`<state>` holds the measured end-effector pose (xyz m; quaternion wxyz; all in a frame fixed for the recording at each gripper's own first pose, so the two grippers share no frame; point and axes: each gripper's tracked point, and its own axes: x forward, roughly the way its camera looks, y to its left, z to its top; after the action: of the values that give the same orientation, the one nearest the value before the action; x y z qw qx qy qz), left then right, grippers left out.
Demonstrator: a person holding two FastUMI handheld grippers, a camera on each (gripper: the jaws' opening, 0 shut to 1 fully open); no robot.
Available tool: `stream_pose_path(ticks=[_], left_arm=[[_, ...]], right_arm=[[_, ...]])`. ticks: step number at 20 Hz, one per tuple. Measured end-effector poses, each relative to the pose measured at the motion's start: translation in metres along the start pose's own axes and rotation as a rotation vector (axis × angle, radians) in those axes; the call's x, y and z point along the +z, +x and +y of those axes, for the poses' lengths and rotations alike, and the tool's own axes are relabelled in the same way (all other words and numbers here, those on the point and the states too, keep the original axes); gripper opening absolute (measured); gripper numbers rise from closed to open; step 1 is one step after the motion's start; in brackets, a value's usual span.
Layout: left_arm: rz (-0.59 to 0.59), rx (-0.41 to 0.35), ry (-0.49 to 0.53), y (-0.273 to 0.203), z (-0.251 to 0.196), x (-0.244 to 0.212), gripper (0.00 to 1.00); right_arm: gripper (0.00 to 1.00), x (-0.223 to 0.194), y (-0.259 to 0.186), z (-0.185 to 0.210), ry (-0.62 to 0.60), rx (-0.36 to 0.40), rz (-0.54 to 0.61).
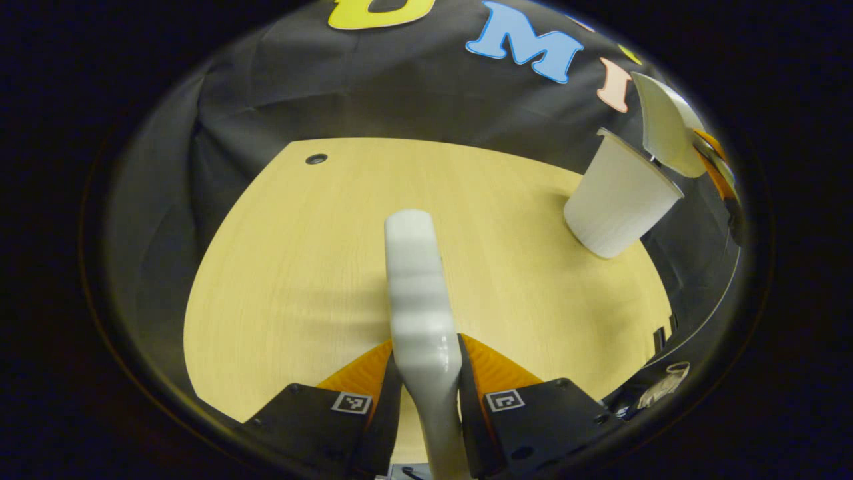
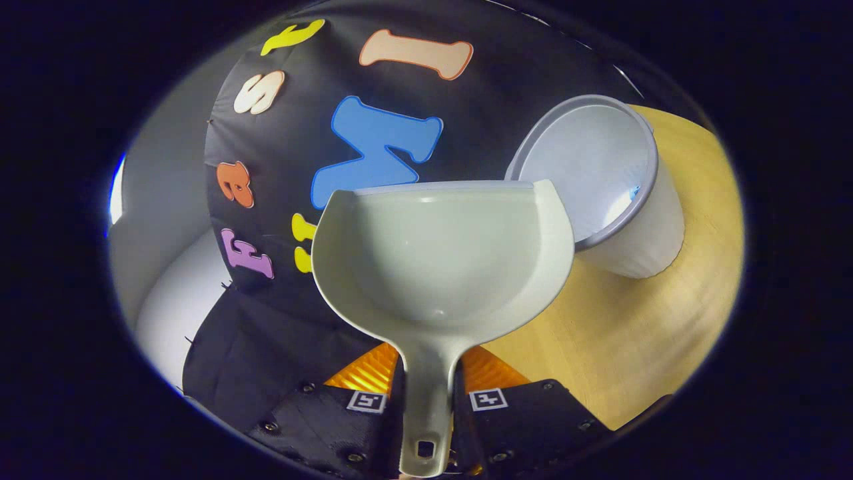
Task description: Pick up the small broom and dustpan from the desktop, sweep the trash into the dustpan with the broom, and then empty the trash into the garbage bin.
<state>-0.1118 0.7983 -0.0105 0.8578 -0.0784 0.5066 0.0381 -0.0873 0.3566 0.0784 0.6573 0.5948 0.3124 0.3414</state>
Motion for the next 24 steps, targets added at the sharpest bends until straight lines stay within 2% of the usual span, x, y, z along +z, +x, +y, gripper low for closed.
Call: stream_pose_path(ticks=[2,5,7,9,11,12,13,14,18,24], left_arm=[[0.021,-0.005,0.005,0.003,0.007,-0.003,0.49],[0.046,-0.018,0.013,0.007,0.014,-0.006,0.46],[0.057,-0.023,0.014,0.009,0.018,-0.008,0.48],[0.071,-0.024,0.020,0.011,0.016,-0.011,0.46],[0.087,-0.016,0.030,0.016,0.018,-0.015,0.50],[0.093,-0.012,0.029,0.018,0.017,-0.017,0.46],[0.099,-0.006,0.023,0.020,0.018,-0.018,0.48],[0.105,0.000,0.014,0.023,0.018,-0.020,0.46],[0.127,0.037,0.010,0.030,0.021,-0.028,0.48],[0.155,0.075,0.023,0.035,0.026,-0.038,0.48]], right_arm=[[0.31,-0.022,-0.002,0.000,-0.093,-0.054,-0.008],[0.31,-0.055,-0.004,-0.007,-0.223,-0.146,-0.003],[0.31,-0.078,-0.004,-0.013,-0.297,-0.199,0.030],[0.31,-0.098,0.000,-0.022,-0.356,-0.241,0.070],[0.31,-0.120,0.004,-0.039,-0.418,-0.292,0.121],[0.31,-0.132,0.004,-0.052,-0.450,-0.326,0.149],[0.31,-0.140,0.006,-0.063,-0.479,-0.359,0.174],[0.31,-0.150,0.008,-0.075,-0.511,-0.392,0.198],[0.31,-0.176,0.010,-0.128,-0.639,-0.522,0.274],[0.31,-0.199,0.010,-0.186,-0.670,-0.640,0.359]])
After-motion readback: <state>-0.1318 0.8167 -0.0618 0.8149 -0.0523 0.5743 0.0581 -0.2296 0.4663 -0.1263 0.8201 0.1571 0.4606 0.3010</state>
